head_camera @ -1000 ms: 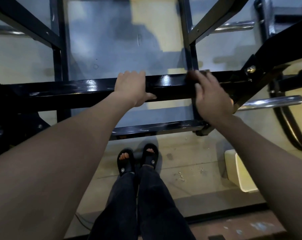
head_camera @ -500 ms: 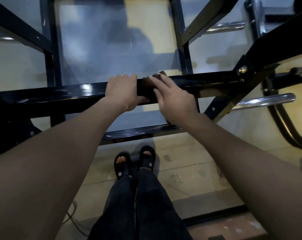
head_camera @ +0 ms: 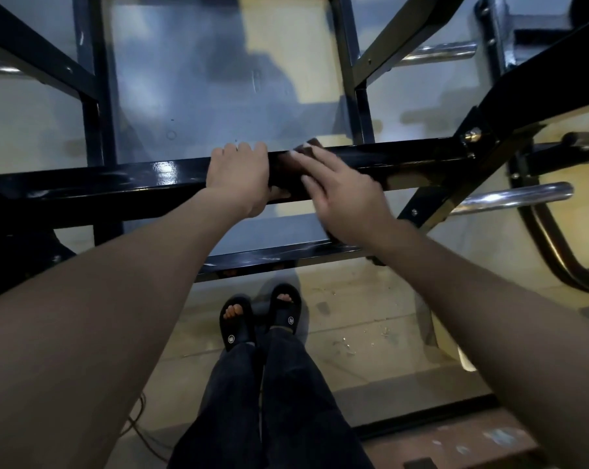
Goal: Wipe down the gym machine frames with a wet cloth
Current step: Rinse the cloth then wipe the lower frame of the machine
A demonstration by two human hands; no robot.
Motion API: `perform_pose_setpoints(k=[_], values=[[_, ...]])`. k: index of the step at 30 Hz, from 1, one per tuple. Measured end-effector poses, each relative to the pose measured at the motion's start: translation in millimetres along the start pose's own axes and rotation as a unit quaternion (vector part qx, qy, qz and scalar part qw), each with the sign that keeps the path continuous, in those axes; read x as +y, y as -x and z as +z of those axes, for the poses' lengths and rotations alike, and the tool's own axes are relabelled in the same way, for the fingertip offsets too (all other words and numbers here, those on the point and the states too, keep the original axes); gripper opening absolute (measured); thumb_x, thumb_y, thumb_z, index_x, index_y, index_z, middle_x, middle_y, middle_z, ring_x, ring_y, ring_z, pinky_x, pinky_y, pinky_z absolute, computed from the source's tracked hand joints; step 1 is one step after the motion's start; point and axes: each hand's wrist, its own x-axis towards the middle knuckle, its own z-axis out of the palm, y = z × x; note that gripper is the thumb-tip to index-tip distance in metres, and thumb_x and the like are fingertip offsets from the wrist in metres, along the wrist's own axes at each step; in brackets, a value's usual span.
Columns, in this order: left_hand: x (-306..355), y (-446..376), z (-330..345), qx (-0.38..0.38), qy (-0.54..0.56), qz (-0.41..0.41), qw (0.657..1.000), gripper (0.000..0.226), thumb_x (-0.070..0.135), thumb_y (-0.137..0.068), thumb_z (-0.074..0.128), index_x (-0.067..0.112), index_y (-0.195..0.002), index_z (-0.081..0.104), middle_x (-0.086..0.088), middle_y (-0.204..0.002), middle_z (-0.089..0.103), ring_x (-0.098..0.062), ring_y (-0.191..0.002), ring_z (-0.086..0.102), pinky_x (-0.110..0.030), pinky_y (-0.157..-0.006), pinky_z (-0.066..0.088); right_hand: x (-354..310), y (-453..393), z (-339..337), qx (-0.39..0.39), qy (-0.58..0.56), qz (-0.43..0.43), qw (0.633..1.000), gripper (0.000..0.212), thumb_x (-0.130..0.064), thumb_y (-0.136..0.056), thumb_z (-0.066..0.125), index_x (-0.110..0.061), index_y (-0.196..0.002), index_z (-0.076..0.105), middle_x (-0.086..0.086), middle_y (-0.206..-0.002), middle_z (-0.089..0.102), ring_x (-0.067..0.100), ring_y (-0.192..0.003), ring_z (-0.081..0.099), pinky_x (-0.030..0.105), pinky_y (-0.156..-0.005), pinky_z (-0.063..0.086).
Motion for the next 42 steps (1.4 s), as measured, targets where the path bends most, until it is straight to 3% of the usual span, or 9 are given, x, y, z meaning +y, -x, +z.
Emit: perform_pose_setpoints(k=[7, 10, 13, 17, 25, 33, 36, 39, 42], values=[[-0.9, 1.8, 3.3, 0.006, -0.008, -0.002, 1.000, 0.076, 0.077, -0.083, 0.059, 0.010, -0.116, 0.047, -0.016, -0.113, 0.059, -0.037, -0.107, 0.054, -0.044, -0.090, 0.039, 57.3, 6.6, -27.2, 0.133, -0.006, 0.392, 0.910, 0.046, -0.033, -0.111, 0.038, -0.027, -0.157, 0.042, 0.000, -0.162, 0.039, 0.025, -0.139, 0.049, 0.034, -0.105, 0.042], [-1.9, 1.4, 3.5, 0.018, -0.007, -0.005, 1.000, 0.069, 0.070, -0.086, 0.063, 0.009, -0.116, 0.048, -0.018, -0.114, 0.060, -0.039, -0.107, 0.055, -0.044, -0.089, 0.039, -17.3, -9.3, 1.8, 0.111, -0.058, 0.330, 0.936, 0.044, -0.032, -0.111, 0.038, -0.027, -0.155, 0.043, -0.003, -0.155, 0.042, 0.024, -0.125, 0.059, 0.026, -0.088, 0.048], [-3.7, -2.5, 4.9, 0.027, -0.002, -0.001, 1.000, 0.045, 0.037, -0.092, 0.066, 0.008, -0.120, 0.049, -0.019, -0.114, 0.062, -0.040, -0.105, 0.058, -0.043, -0.086, 0.042, -61.1, -17.8, 28.6, 0.012, -0.065, 0.149, 0.987, 0.047, -0.035, -0.111, 0.038, -0.026, -0.157, 0.041, -0.003, -0.166, 0.032, 0.025, -0.136, 0.053, 0.043, -0.102, 0.049], [-2.4, -1.9, 1.6, 0.016, 0.017, -0.001, 1.000, 0.065, 0.065, -0.086, 0.068, 0.010, -0.116, 0.050, -0.018, -0.113, 0.062, -0.040, -0.106, 0.057, -0.042, -0.081, 0.037, -4.3, -7.8, 4.6, -0.013, -0.037, 0.053, 0.998, 0.046, -0.042, -0.107, 0.042, -0.045, -0.154, 0.041, -0.014, -0.162, 0.039, 0.030, -0.121, 0.064, 0.048, -0.097, 0.055], [-0.4, 1.1, 2.1, 0.012, -0.007, -0.002, 1.000, 0.077, 0.078, -0.081, 0.060, 0.010, -0.116, 0.047, -0.018, -0.114, 0.059, -0.038, -0.107, 0.055, -0.044, -0.090, 0.039, 39.6, -3.3, -15.0, 0.171, -0.082, 0.380, 0.905, 0.044, -0.032, -0.111, 0.040, -0.026, -0.154, 0.047, -0.001, -0.155, 0.047, 0.020, -0.132, 0.055, 0.030, -0.101, 0.048], [-1.8, -1.6, 2.2, 0.010, 0.023, -0.003, 1.000, 0.068, 0.067, -0.086, 0.066, 0.010, -0.119, 0.049, -0.017, -0.117, 0.060, -0.039, -0.110, 0.054, -0.044, -0.092, 0.039, 7.1, 4.4, 2.0, 0.024, -0.031, 0.003, 0.999, 0.046, -0.037, -0.107, 0.047, -0.038, -0.153, 0.049, -0.006, -0.160, 0.045, 0.028, -0.117, 0.067, 0.041, -0.093, 0.059], [-0.6, 1.2, 3.1, 0.020, 0.004, 0.000, 1.000, 0.076, 0.079, -0.081, 0.060, 0.011, -0.113, 0.049, -0.015, -0.110, 0.061, -0.036, -0.105, 0.055, -0.043, -0.088, 0.038, 70.7, 11.4, -27.9, 0.052, 0.003, 0.123, 0.991, 0.045, -0.039, -0.109, 0.042, -0.041, -0.154, 0.044, -0.006, -0.153, 0.051, 0.021, -0.113, 0.063, 0.029, -0.089, 0.054], [-3.2, 3.4, 8.0, 0.044, -0.004, 0.000, 0.999, 0.077, 0.081, -0.079, 0.058, 0.012, -0.113, 0.050, -0.013, -0.107, 0.061, -0.034, -0.102, 0.055, -0.042, -0.089, 0.038, 83.9, 12.9, -33.1, 0.129, 0.000, 0.326, 0.937, 0.047, -0.038, -0.110, 0.039, -0.028, -0.156, 0.044, 0.000, -0.159, 0.044, 0.026, -0.136, 0.052, 0.040, -0.110, 0.045], [-3.0, 2.7, 9.3, 0.045, 0.000, -0.001, 0.999, 0.077, 0.080, -0.078, 0.060, 0.013, -0.114, 0.050, -0.013, -0.109, 0.061, -0.034, -0.104, 0.055, -0.043, -0.090, 0.038, 38.6, 4.3, -11.8, 0.167, -0.047, 0.356, 0.918, 0.044, -0.032, -0.111, 0.040, -0.023, -0.154, 0.048, 0.002, -0.159, 0.043, 0.019, -0.134, 0.052, 0.030, -0.103, 0.043]])
